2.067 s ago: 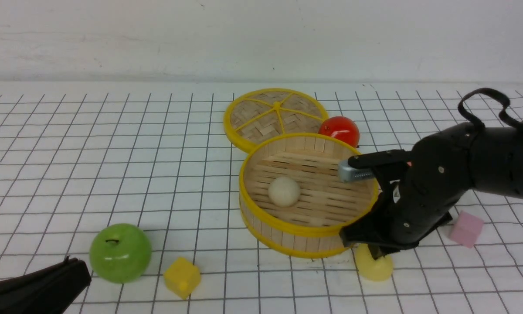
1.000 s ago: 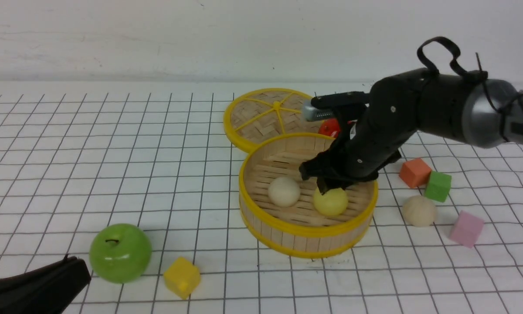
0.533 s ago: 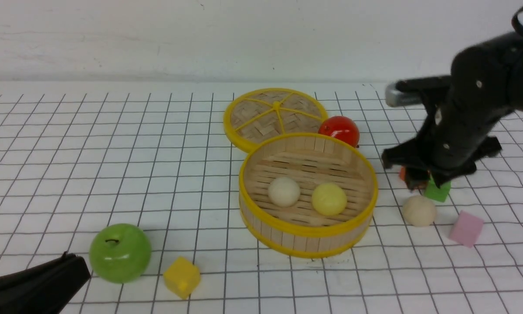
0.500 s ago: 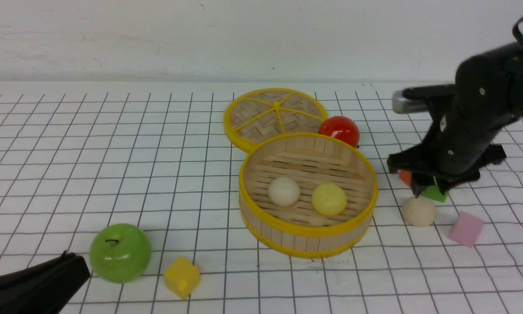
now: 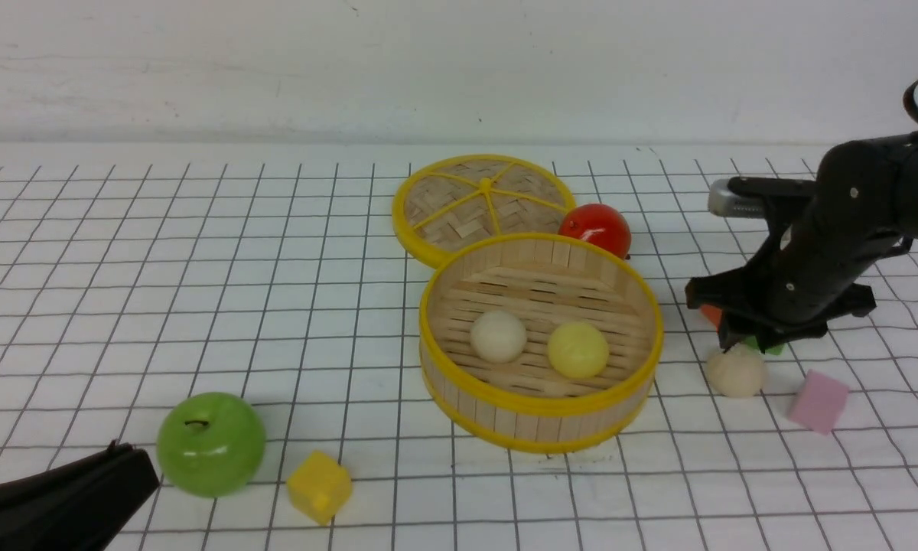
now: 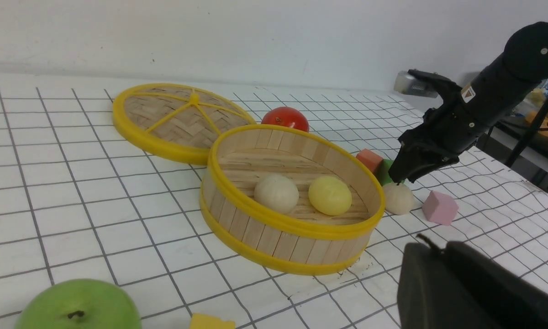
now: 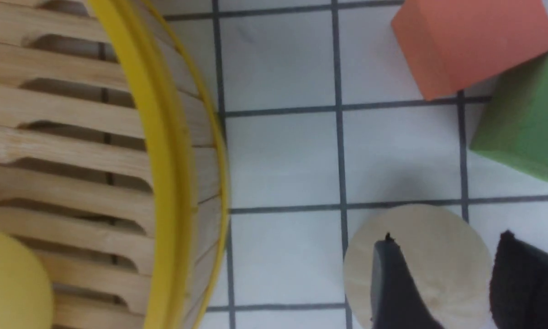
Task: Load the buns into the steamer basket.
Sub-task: Use the right arm to grab a steamed stuffed bun, then use the right arm to put the steamed stuffed bun into the steamer
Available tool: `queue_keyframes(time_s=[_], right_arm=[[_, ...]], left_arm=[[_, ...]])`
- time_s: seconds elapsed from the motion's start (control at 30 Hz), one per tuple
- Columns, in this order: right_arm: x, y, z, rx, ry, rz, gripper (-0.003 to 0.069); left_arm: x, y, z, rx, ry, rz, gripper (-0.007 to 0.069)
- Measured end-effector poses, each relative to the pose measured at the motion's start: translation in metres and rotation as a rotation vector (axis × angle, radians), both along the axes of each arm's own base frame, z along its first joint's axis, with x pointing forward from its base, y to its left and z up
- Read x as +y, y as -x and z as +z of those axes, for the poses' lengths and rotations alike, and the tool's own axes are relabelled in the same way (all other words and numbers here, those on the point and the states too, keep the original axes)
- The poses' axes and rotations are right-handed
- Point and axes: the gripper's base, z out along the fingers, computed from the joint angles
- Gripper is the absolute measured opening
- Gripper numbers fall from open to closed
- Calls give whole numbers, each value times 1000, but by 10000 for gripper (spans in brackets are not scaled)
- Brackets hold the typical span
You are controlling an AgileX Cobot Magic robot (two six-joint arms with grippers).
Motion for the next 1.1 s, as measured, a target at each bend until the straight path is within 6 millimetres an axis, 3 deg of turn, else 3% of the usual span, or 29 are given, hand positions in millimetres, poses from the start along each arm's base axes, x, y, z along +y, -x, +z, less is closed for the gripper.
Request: queue_keyframes(time_s=[0.27, 0.43, 0.53, 0.6, 0.77, 0.8, 0.83, 0.87, 1.03, 1.1], right_arm=[[1, -7, -18, 4, 3, 1, 288], [0, -6, -18, 15, 12, 11, 133], [0, -1, -8, 18, 22, 29, 28], [1, 1, 0, 7, 22, 34, 12], [30, 22, 67, -163, -28, 110, 10], [31, 21, 68, -169, -31, 115, 10], [47, 23, 85, -251, -63, 158, 11], [55, 22, 90, -286, -82, 172, 13], [88, 6, 81, -370, -157, 205, 22], [104, -11, 57, -397, -163, 222, 34]], left_arm=[[0, 0, 0, 0, 0, 0, 50], [0, 0, 0, 0, 0, 0, 57], [0, 0, 0, 0, 0, 0, 57], [0, 0, 0, 0, 0, 0, 57], [0, 0, 0, 1, 0, 0, 68], [0, 0, 0, 1, 0, 0, 69], [0, 0, 0, 1, 0, 0, 71], [0, 0, 0, 1, 0, 0, 71], [0, 0, 0, 1, 0, 0, 72], [0, 0, 0, 1, 0, 0, 74]])
